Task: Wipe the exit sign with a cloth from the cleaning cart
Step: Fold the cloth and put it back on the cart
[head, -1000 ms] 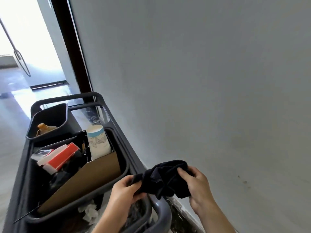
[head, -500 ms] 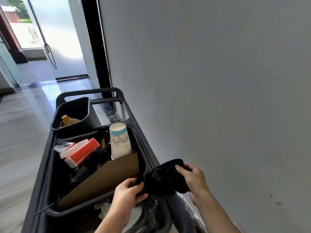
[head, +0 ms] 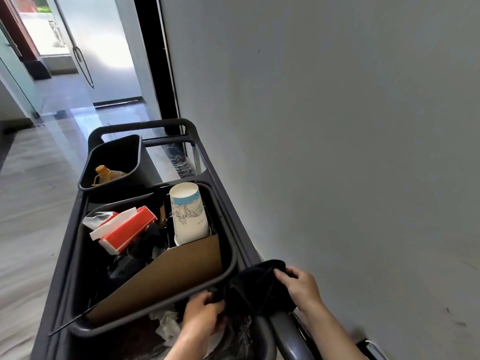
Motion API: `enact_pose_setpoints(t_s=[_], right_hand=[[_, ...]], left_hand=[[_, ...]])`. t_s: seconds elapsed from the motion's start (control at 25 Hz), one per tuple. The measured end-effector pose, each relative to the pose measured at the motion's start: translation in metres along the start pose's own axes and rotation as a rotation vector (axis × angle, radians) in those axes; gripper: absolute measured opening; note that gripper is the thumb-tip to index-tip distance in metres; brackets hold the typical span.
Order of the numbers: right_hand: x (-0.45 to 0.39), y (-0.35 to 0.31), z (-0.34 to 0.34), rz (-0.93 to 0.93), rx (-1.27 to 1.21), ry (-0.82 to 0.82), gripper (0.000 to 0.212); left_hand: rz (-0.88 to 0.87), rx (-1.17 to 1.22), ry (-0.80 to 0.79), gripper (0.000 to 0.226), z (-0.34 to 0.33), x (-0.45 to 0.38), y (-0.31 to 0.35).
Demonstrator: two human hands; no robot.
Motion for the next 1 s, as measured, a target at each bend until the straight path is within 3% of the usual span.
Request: enact_pose_setpoints(t_s=[0.32, 0.52, 0.84, 1.0], right_hand=[[0.000, 0.008, 0.006, 0.005, 0.054, -0.041, 0.026], [0.014, 0.012, 0.024, 0.027, 0.093, 0.047, 0.021], [0.099, -0.021, 0.072, 0.377, 0.310, 0.314, 0.030], [0.165, -0.036, 0.138, 0.584, 0.435, 0.584, 0.047]], left_hand=[[-0.005, -0.205, -0.004, 0.005, 0.009, -0.001, 0.003], [-0.090, -0.228, 0.047, 0.012, 0.023, 0.005, 0.006], [-0.688, -0.472, 0.027, 0.018, -0.020, 0.063, 0.063], [-1.032, -0.739, -0.045, 0.035, -0.085, 0.102, 0.098]])
Point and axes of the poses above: each hand's wrist, its own x-axis away from the middle knuckle, its own z-axis out of the back of the hand, y = z × x, the point moved 3 cm from there along -x, towards the middle knuckle, and after that the axes turned 14 degrees about -z, right-handed, at the moved point
